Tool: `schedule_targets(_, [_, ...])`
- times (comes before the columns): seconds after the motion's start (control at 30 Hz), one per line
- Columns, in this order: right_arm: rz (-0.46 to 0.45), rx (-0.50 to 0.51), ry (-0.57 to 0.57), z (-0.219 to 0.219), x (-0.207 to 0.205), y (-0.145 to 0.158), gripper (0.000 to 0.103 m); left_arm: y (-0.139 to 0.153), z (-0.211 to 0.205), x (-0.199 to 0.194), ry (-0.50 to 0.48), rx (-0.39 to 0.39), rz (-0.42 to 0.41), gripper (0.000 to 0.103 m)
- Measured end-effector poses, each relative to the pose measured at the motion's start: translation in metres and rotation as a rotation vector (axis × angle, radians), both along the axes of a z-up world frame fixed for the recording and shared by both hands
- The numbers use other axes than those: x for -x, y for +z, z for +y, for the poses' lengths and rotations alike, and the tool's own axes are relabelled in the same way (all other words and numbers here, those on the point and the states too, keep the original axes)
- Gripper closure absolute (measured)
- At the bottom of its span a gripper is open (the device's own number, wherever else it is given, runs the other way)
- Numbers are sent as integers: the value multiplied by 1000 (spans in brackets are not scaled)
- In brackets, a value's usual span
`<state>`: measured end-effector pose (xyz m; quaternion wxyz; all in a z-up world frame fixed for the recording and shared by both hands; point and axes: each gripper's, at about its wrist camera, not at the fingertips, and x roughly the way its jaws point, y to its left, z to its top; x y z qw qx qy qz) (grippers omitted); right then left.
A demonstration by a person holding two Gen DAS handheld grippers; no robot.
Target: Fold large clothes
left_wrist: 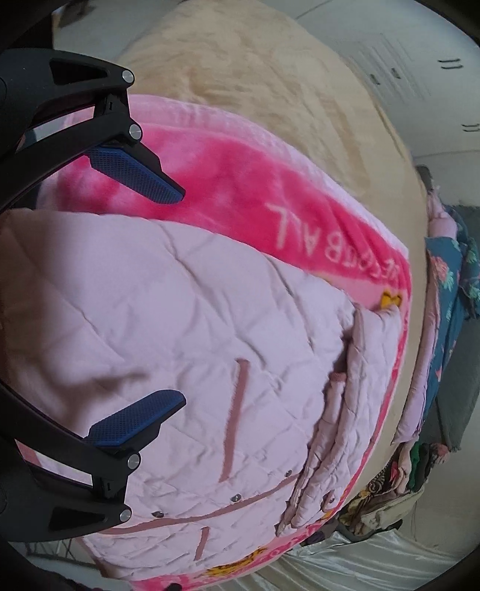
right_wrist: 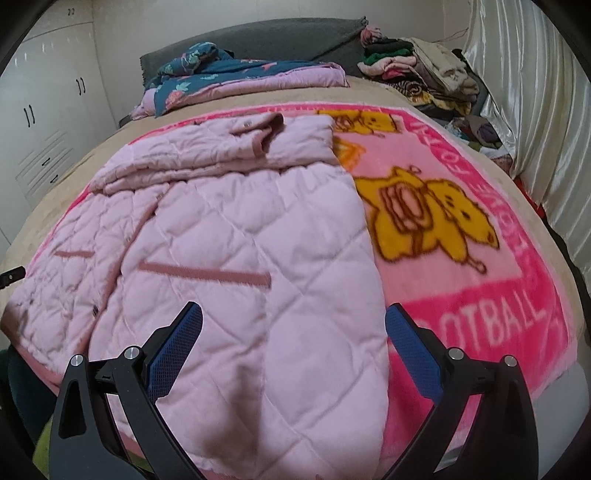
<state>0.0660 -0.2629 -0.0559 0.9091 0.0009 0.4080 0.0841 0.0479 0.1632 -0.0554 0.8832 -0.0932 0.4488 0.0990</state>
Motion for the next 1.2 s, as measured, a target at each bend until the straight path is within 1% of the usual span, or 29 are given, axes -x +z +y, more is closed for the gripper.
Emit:
schedule_targets(0.1, [11,6,-4,-4,7,-6,4,-8,8,7,17,7,25,9])
schedule_targets(0.27, [27,6,-18,-13,17,-12,4,-23,21,18,14,95,56,9])
schedule_targets(0.4, [46,9,-24,-20,24,-18,4,-32,22,26,-12,131,75,9])
schedule_targets(0.53, [71,4,-23,-27,31,-26,4,-36,24,33,-26,194,73,9])
schedule_targets(0.63, [104,-5,-20,-33,39,-35,4,-38,17,36,-47,199,69,11])
schedule_targets(0.73, [142,-16,-13,-38,45,-45,4,-38,7,34,-70,208,64,18])
schedule_targets(0.77, [153,-21,-10,-39,48,-48,4,-37,3,34,-79,208,62,18])
schedule_targets(0.83, [182,-45,1,-42,52,-56,4,-36,-2,33,-88,191,63,20])
schedule_targets(0.9, [199,-74,10,-44,56,-61,4,-35,-4,32,-90,195,58,25])
schedule_targets(1.03, [244,-154,14,-49,56,-72,6,-33,-4,33,-94,193,48,30])
schedule_targets(1.07, [251,-175,17,-49,57,-74,10,-33,-5,33,-95,186,48,31])
schedule_targets(1.1, [261,-213,45,-48,57,-75,26,-33,-6,33,-94,182,46,33])
schedule_targets(1.13, [265,-232,62,-47,58,-75,41,-33,-6,33,-96,180,44,35])
schedule_targets(1.17, [264,-235,72,-44,60,-74,42,-32,-6,33,-96,180,42,37])
schedule_targets(1.2, [265,-231,78,-43,60,-74,47,-32,-6,33,-95,179,39,41])
